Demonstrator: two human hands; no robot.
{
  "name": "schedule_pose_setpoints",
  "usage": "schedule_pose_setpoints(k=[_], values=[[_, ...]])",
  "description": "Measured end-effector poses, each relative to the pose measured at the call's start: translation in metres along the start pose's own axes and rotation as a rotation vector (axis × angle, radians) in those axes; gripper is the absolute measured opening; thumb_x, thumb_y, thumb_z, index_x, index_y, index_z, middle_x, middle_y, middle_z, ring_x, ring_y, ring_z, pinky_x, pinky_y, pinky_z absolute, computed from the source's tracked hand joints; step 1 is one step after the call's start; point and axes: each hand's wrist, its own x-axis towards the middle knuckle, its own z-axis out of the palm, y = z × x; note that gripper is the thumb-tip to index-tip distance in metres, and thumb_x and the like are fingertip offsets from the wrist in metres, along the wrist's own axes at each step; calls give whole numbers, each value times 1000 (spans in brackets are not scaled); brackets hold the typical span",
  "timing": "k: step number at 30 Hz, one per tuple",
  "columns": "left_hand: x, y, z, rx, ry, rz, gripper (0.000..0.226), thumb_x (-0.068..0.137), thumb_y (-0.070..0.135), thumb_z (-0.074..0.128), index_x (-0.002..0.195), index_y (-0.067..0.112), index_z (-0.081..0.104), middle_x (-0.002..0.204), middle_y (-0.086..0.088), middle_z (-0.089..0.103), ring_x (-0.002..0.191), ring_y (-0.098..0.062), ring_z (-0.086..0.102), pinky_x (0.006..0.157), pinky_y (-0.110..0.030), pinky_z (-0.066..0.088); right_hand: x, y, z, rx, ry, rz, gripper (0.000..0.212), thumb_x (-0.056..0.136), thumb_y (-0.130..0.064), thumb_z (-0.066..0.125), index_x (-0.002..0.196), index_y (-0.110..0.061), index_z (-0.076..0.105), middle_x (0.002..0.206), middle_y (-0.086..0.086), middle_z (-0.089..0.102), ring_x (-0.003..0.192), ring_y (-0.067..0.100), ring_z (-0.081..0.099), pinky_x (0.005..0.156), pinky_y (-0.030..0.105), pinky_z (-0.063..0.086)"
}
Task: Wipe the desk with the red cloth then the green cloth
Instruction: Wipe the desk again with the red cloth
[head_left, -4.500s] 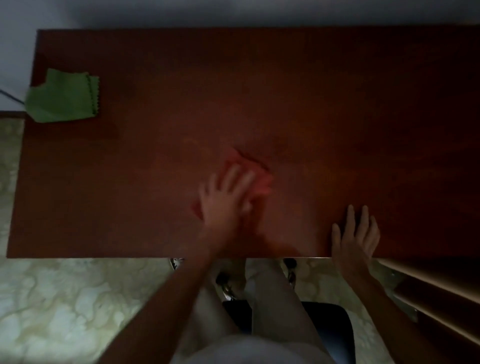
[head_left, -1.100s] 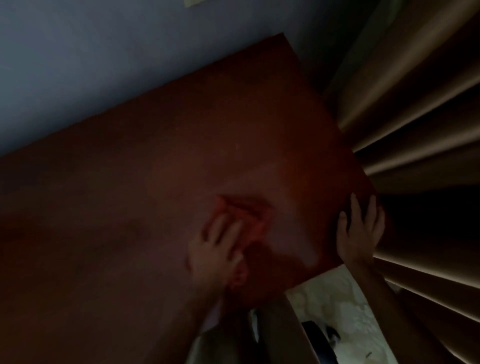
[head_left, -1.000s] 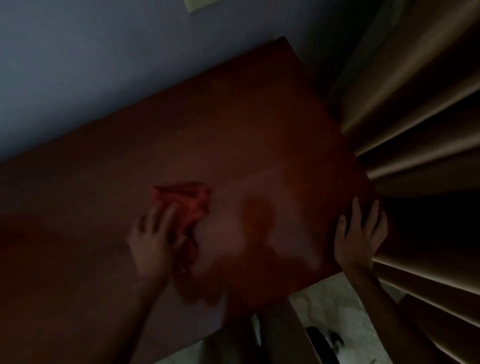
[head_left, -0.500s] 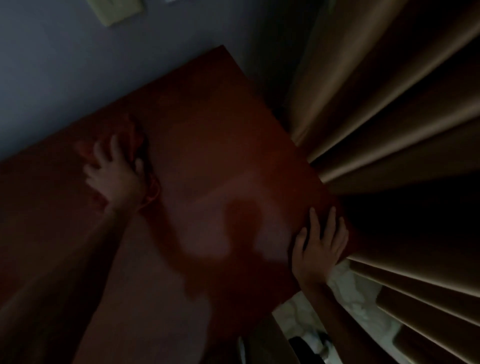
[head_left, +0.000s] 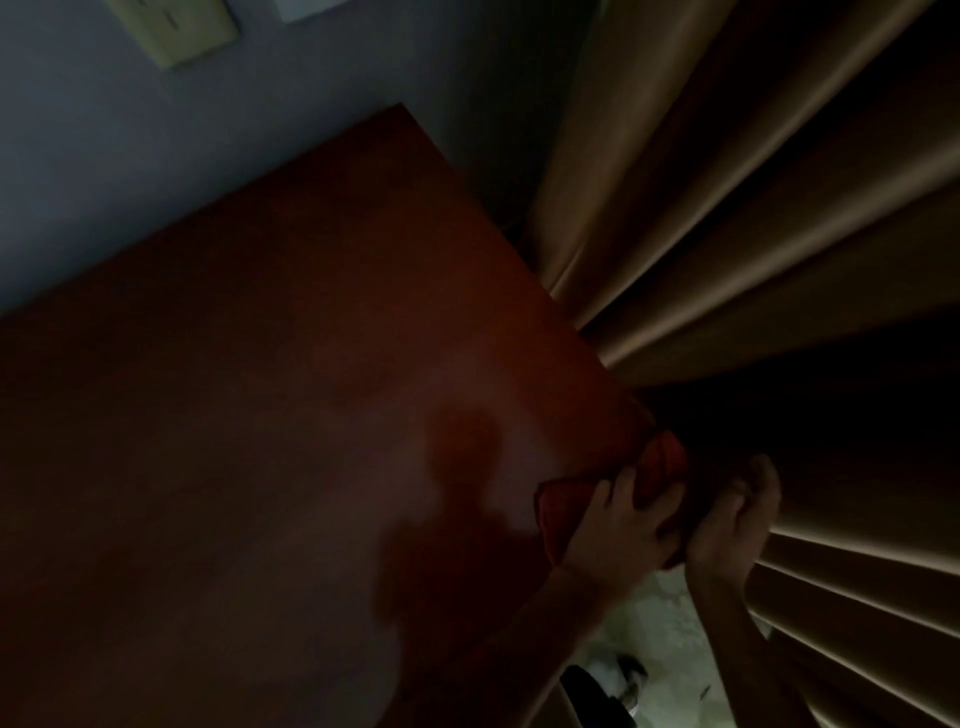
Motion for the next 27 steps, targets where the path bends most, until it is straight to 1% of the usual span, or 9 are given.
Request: schedule_pose_setpoints(k=[1, 3, 5, 7, 11, 14, 17, 23, 27], values=[[-6, -5, 4, -11, 79, 30, 37, 96, 44, 36, 100, 43, 73, 129, 11, 62, 106, -35, 54, 78, -38, 54, 3, 0, -1, -55, -37, -18, 49, 100, -24, 33, 147, -10, 32, 150, 16, 38, 136, 29, 39, 105, 32, 33], [-25, -27, -2, -18, 146, -12, 36, 88, 51, 42, 116, 46, 65, 138, 10, 56, 107, -33, 55, 82, -37, 51, 4, -4, 8, -170, -90, -137, 57, 95, -35, 31, 146, -8, 35, 148, 19, 40, 136, 33, 38, 111, 43, 31], [-47, -58, -11, -15, 190, -105, 54, 80, 55, 47, 133, 44, 51, 147, 6, 45, 111, -33, 53, 88, -38, 47, 2, -12, 27, -308, -118, -301, 59, 94, -36, 32, 141, -4, 41, 144, 20, 45, 134, 38, 39, 111, 48, 26], [-76, -100, -25, -8, 245, -268, 64, 79, 53, 49, 141, 41, 43, 152, 0, 38, 117, -35, 51, 93, -43, 41, -2, -22, 52, -388, -174, -396, 58, 93, -37, 33, 140, -6, 45, 145, 19, 45, 134, 40, 37, 110, 51, 26], [-142, -206, -75, 40, 343, -717, 68, 77, 52, 49, 142, 38, 38, 148, -7, 44, 118, -47, 49, 89, -60, 44, -14, -34, 101, -588, -293, -451, 56, 93, -43, 29, 145, -21, 39, 152, 14, 37, 138, 38, 32, 112, 58, 20], [-166, -275, -111, 101, 437, -989, 66, 83, 44, 58, 144, 29, 41, 151, -13, 39, 118, -53, 43, 93, -64, 39, -19, -33, 115, -730, -234, -459, 53, 94, -42, 34, 144, -25, 41, 151, 15, 37, 135, 38, 35, 109, 59, 21], [-148, -328, -139, 72, 560, -1224, 70, 86, 36, 65, 148, 25, 35, 156, -12, 28, 123, -53, 36, 100, -61, 32, -19, -28, 117, -773, -170, -495, 50, 95, -37, 41, 143, -25, 42, 148, 14, 41, 131, 37, 40, 107, 56, 26], [-51, -389, -177, 55, 675, -1394, 70, 88, 42, 56, 150, 28, 29, 159, -11, 22, 133, -54, 27, 107, -57, 26, -17, -28, 123, -784, -130, -501, 48, 94, -35, 42, 141, -25, 44, 143, 15, 47, 127, 37, 45, 108, 55, 27], [10, -384, -191, 122, 631, -1164, 70, 88, 41, 57, 151, 28, 29, 159, -12, 23, 132, -51, 31, 108, -53, 28, -14, -29, 123, -786, -139, -485, 50, 95, -37, 39, 143, -26, 43, 144, 13, 46, 127, 35, 45, 109, 54, 26]])
